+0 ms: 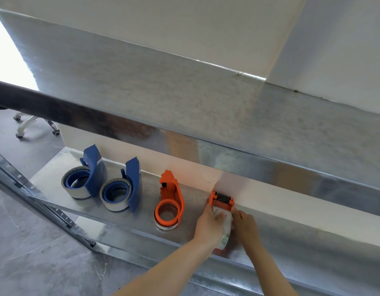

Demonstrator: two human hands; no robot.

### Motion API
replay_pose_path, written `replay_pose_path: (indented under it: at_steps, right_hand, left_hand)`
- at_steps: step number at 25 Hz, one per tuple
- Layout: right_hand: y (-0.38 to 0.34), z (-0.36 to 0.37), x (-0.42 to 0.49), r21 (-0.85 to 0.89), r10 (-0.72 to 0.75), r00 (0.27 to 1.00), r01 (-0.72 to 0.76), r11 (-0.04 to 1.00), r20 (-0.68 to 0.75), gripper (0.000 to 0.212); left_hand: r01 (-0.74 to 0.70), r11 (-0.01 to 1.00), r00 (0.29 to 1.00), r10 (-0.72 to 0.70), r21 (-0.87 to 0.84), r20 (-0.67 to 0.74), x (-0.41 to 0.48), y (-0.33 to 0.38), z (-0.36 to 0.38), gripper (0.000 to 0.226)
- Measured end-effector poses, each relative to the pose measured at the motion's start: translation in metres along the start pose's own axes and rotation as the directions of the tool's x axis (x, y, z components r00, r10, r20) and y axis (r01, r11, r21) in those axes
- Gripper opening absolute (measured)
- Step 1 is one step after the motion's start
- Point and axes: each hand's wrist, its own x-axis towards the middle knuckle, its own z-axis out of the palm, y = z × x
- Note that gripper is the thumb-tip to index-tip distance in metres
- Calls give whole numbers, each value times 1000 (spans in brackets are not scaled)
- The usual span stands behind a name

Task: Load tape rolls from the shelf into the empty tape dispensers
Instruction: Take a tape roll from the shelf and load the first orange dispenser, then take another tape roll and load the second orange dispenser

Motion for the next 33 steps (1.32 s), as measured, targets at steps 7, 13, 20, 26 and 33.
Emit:
replay_pose_path:
  at_steps: [7, 13, 20, 26, 33]
  right_hand:
    - [-12, -13, -70, 288, -103, 995, 103, 952, -14, 17]
    - [-25, -19, -82, 128, -125, 978, 147, 981, -169, 38]
    - [-97, 34, -114, -263, -636, 772, 613, 745, -3, 30]
    - [-127, 93, -105, -630, -499, 808, 570, 528, 313, 34]
    - [-112, 100, -90, -586, -552, 798, 573, 572, 241, 5]
  left_hand:
    - [-82, 977, 996, 77, 197, 35, -3, 4, -11, 38]
    - [-246, 927, 961, 272, 283, -56, -29, -3, -68, 28]
    - [-141, 948, 937, 221, 285, -272, -52, -36, -174, 25]
    - [-44, 967, 955, 115, 252, -275, -54, -60, -199, 21]
    - [-58, 953, 969, 126, 298, -214, -46, -64, -192, 27]
